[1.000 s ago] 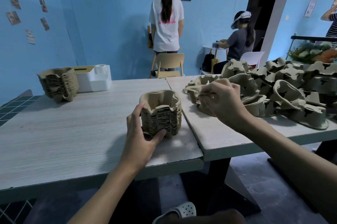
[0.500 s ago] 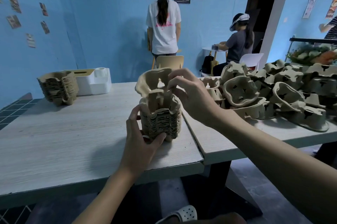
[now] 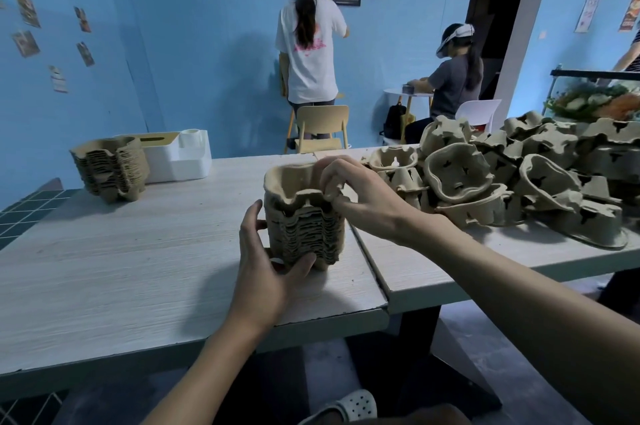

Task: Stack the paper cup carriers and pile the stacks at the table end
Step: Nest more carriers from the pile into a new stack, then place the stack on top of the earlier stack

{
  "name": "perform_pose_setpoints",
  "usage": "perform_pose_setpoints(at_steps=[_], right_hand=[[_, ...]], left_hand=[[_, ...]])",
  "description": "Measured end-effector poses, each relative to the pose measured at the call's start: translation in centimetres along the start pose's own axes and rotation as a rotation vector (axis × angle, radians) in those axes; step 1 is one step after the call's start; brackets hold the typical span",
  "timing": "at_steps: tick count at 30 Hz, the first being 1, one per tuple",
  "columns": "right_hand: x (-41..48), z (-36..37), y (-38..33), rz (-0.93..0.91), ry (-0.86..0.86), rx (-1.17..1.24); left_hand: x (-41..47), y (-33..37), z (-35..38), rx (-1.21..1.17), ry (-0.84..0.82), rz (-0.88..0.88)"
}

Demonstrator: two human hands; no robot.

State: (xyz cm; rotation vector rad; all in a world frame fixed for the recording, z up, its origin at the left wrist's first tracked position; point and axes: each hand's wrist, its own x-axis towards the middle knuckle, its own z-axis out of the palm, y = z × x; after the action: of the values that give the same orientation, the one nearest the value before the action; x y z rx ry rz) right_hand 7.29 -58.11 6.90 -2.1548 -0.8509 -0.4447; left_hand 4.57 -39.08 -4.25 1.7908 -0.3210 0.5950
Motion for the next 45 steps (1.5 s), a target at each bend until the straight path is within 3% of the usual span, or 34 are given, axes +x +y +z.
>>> perform_pose_setpoints(at_steps=[9, 14, 20, 27, 35, 45], right_hand=[[-2.2, 0.7, 0.9, 0.418, -0.094, 0.318], [-2.7, 2.2, 0.8, 0.587, -0.180, 0.708], [1.2, 4.2, -1.2, 0.486, -0.154, 0.723], [11.3, 9.4, -3.4, 0.316, -0.278, 0.767], [25.1, 17.0, -6.4, 0.127, -0.154, 0.672], [35.4, 25.0, -5.6, 0.087, -0.106, 0.701]], left_hand=[[-0.1, 0.1, -0.2, 0.016, -0.007, -0.013], [0.3, 0.7, -0.7, -0.129, -0.009, -0.087], [2.7, 1.9, -5.3, -0.170, 0.011, -0.122], [9.5, 1.7, -15.3, -0.042, 0.117, -0.059], [19.3, 0.2, -26.0, 0.138, 0.265, -0.023], [27.6, -7.0, -33.8, 0.108, 0.323, -0.067]])
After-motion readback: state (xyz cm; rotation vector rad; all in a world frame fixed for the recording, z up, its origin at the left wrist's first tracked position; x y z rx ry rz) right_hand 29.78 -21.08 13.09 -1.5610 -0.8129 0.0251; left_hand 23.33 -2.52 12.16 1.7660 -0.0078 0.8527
